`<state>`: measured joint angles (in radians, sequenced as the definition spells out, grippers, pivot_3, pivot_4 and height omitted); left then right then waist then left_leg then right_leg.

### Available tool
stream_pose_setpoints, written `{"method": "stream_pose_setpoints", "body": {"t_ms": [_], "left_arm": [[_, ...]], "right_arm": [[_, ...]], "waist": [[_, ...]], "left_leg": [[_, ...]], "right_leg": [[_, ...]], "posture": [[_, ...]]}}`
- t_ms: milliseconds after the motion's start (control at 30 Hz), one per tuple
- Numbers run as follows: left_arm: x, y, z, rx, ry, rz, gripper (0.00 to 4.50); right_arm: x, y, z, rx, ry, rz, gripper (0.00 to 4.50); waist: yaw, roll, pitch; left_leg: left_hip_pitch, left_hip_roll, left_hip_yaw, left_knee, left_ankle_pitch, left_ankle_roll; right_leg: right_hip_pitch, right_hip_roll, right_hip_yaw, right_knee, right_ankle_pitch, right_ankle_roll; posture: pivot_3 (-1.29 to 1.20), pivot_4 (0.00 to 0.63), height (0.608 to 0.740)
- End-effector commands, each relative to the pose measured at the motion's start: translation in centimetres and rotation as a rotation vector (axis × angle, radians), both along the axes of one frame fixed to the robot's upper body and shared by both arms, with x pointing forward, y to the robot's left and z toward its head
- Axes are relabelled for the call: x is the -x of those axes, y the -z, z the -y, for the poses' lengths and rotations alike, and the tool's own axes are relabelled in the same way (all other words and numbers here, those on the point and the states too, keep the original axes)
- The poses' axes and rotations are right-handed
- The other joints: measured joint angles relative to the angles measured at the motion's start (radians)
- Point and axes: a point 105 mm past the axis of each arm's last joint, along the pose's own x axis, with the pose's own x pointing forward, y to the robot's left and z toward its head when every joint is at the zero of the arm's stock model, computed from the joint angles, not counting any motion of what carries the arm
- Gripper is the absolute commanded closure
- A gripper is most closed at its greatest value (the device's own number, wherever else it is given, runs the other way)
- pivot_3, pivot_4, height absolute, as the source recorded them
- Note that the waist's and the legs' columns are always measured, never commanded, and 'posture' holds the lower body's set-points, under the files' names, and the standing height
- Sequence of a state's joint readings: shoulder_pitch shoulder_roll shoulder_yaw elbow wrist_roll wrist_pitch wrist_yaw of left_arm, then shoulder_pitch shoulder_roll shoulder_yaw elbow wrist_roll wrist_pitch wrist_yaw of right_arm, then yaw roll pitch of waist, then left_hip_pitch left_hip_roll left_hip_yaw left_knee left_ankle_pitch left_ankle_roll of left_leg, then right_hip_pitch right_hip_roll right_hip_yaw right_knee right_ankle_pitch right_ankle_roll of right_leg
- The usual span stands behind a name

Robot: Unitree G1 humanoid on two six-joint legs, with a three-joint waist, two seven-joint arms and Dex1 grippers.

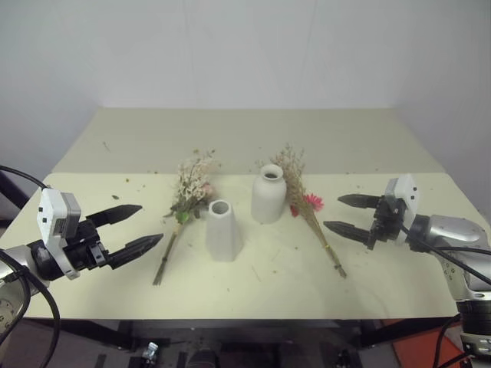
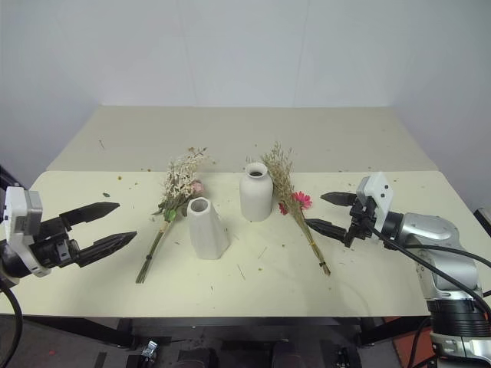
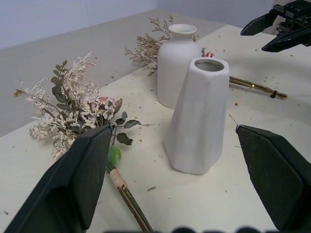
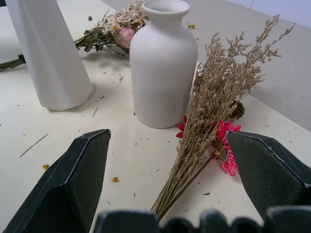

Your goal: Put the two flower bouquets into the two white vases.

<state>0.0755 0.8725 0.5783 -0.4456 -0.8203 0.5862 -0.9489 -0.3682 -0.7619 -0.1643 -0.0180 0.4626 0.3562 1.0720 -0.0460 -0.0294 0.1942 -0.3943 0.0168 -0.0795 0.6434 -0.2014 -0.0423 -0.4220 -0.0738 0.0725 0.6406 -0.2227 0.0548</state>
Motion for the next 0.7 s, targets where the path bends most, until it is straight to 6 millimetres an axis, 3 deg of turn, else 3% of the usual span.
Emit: {"method": "stream_pose_setpoints", "body": {"t_ms": [33,533,700], "left_arm": [[0.02,-0.96,0.38,-0.024,0.013,0.048,0.04],[-0.05,-1.02,0.57,-0.027,0.035,0.049,0.04],[-0.24,-1.77,1.1,-0.039,0.09,0.058,0.04]], "right_arm": [[0.13,-1.36,-0.11,0.009,-0.018,0.062,0.0],[0.16,-1.34,-0.29,0.015,-0.02,0.061,0.0],[-0.61,-1.19,-0.62,0.074,0.04,-0.04,0.0]], "waist": [[0.0,0.0,0.0],[0.0,0.0,0.0],[-0.001,0.0,0.0]], "left_leg": [[0.0,0.0,0.0,0.0,0.0,0.0],[0.0,0.0,0.0,0.0,0.0,0.0],[0.0,0.0,0.0,0.0,0.0,0.0]], "right_leg": [[0.0,0.0,0.0,0.0,0.0,0.0],[0.0,0.0,0.0,0.0,0.0,0.0],[0.0,0.0,0.0,0.0,0.0,0.0]], "posture": [[0.0,0.15,0.74],[0.0,0.15,0.74],[0.0,0.15,0.74]]}}
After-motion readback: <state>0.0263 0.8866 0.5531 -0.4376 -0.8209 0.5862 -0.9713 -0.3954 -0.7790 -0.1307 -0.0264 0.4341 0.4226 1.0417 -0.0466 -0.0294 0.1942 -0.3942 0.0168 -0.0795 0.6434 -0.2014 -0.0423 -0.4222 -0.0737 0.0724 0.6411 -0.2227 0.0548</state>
